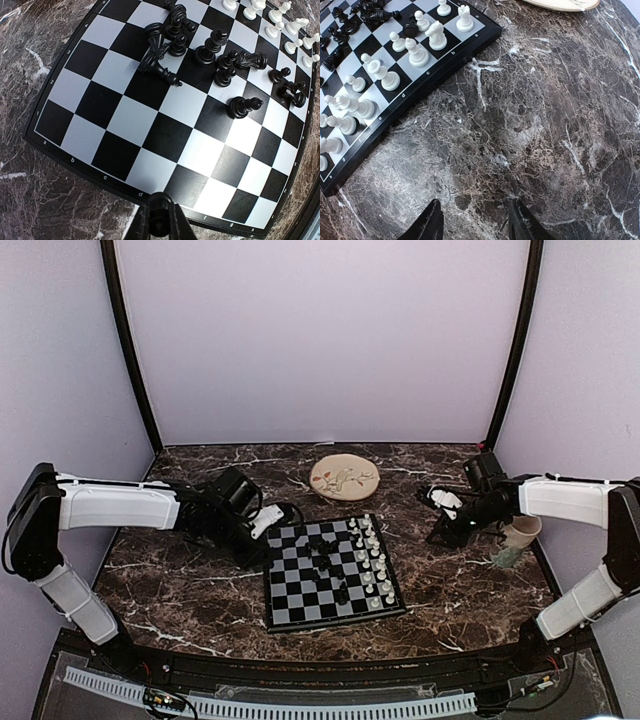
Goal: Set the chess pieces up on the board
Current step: Place the queen at e8.
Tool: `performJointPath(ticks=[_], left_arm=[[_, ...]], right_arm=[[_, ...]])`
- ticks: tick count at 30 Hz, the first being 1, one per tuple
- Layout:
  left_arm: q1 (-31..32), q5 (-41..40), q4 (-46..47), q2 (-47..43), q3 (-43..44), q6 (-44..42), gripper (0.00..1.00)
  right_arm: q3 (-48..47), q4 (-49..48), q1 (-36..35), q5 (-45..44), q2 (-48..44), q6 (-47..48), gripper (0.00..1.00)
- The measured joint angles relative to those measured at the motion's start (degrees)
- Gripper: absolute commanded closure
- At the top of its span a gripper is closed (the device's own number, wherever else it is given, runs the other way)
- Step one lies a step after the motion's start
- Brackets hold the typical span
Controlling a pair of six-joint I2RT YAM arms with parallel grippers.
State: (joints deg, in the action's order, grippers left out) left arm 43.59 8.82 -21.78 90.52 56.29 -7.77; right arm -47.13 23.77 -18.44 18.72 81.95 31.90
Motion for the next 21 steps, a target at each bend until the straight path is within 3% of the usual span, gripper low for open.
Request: performJointPath(ticks=[21], left_arm=[[-1.4, 1.62, 2.64, 5.31, 1.6, 3.1, 0.86]], right_arm=[[0.0, 0.0, 0.0, -1.01, 0.55, 0.52, 0.55]])
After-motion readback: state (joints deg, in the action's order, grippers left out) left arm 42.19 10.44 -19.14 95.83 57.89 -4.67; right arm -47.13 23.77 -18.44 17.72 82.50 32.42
